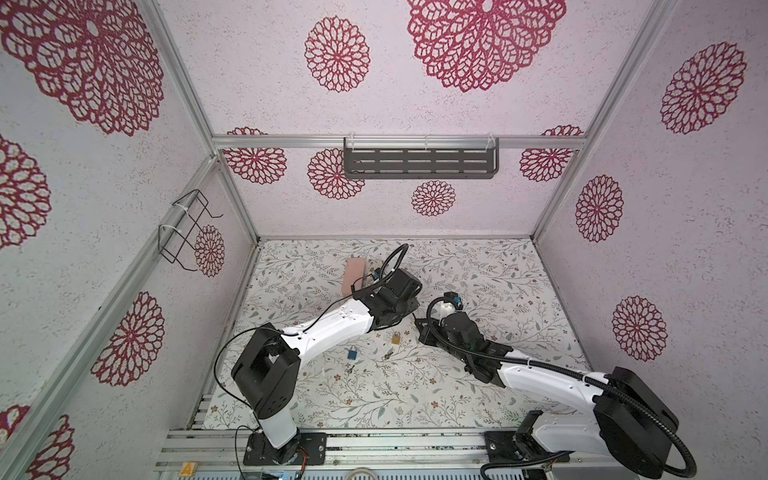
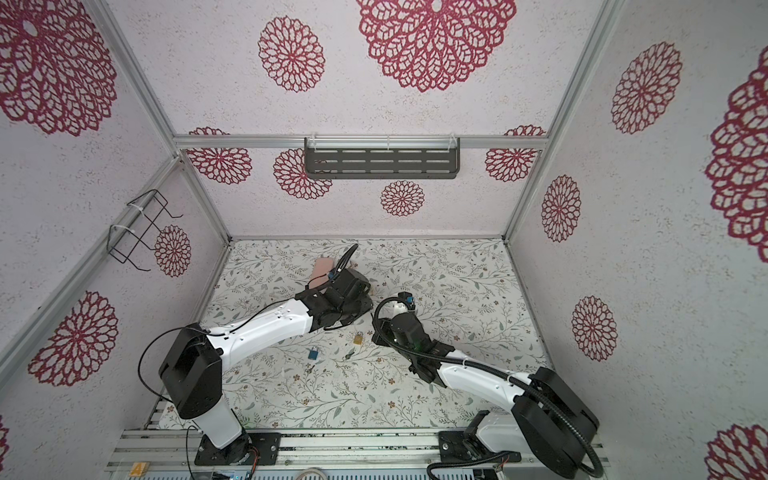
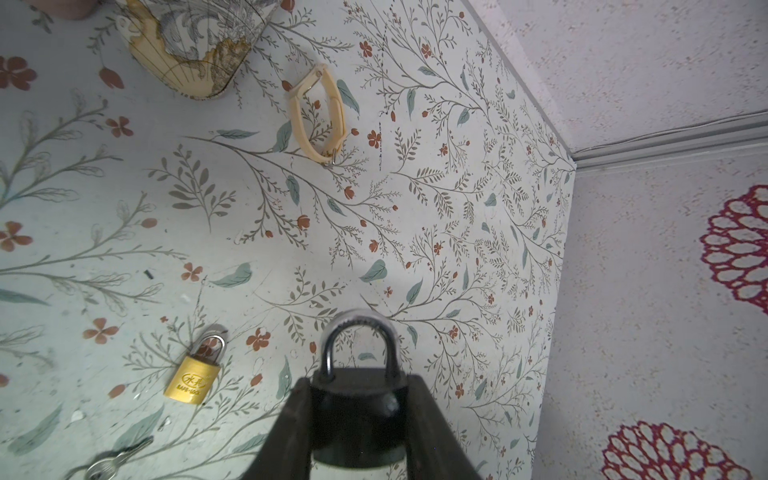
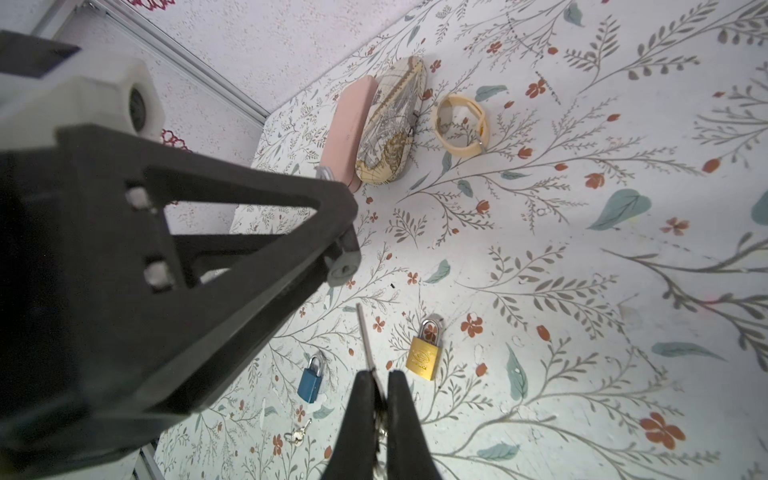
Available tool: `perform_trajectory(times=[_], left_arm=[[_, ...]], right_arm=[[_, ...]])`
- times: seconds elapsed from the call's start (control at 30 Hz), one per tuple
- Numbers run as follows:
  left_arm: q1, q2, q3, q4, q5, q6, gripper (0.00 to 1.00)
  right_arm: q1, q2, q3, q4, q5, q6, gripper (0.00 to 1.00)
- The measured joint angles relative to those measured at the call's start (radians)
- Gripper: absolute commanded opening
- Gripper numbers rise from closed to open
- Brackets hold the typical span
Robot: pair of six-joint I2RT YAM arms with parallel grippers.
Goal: Unlock with the key
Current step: 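Lift the black padlock with the left gripper toward the right gripper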
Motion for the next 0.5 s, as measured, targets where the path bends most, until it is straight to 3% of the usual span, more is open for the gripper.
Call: perform_trajectory(times=[0.5], left_arm=[[0.000,-0.018,-0.029,0.014,0.000,-0.002,0.00]], right_arm=[[-0.016,0.061,0.008,0.065,-0.032,0.041,0.00]])
